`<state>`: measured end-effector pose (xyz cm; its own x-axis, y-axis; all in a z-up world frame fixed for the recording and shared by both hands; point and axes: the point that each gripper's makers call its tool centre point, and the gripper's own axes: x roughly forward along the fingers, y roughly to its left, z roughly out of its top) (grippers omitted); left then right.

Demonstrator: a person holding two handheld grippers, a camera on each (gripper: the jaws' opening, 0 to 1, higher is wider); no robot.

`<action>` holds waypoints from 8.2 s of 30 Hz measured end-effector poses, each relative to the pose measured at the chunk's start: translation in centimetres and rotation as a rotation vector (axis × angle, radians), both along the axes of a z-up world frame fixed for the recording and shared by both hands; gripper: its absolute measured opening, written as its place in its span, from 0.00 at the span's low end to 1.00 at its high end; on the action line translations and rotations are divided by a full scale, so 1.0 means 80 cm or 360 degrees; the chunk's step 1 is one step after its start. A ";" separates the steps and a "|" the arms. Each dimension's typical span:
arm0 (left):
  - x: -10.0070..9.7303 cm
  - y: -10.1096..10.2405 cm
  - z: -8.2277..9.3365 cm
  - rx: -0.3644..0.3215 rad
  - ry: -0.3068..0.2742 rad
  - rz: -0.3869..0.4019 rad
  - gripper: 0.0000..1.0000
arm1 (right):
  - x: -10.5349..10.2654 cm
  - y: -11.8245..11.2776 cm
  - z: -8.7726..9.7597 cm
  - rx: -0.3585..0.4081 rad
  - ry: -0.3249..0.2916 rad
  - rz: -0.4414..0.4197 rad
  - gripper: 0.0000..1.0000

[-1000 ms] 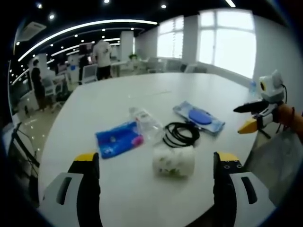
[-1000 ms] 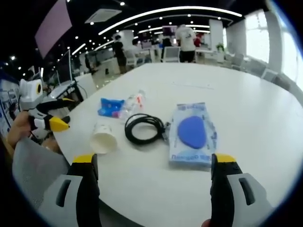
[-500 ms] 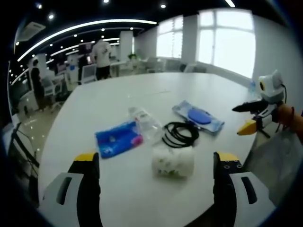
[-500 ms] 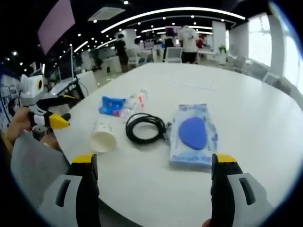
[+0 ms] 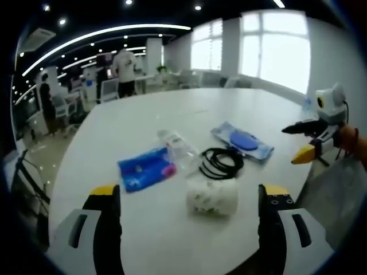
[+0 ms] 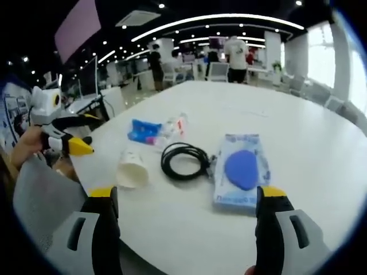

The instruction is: Arrange the tabletop items into an orderly group along one side of the table until the central work area is clear of visible clutter.

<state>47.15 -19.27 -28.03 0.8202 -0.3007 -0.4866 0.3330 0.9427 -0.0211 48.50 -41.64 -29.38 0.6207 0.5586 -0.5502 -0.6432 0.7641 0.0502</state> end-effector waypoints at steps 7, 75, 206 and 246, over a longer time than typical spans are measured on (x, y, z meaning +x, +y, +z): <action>0.002 0.001 0.000 0.0031 -0.0006 -0.0005 0.97 | -0.005 0.025 0.005 0.0032 -0.0007 0.0110 0.98; -0.003 -0.025 -0.001 0.0103 0.0031 -0.0387 0.91 | 0.026 0.185 -0.073 -0.0283 -0.0271 0.1057 0.10; 0.115 -0.002 0.074 0.0010 -0.0459 -0.0510 0.39 | 0.031 0.101 0.051 0.0133 0.0279 0.0392 0.93; 0.336 0.078 -0.030 -0.0229 -0.0474 -0.0017 0.38 | 0.061 0.090 -0.049 0.0106 0.0464 0.0311 0.98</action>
<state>74.05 -13.02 -30.44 0.9165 -0.3585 -0.1777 0.3546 0.9334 -0.0541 53.37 -34.41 -33.32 0.3208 0.6918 -0.6469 -0.7283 0.6169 0.2985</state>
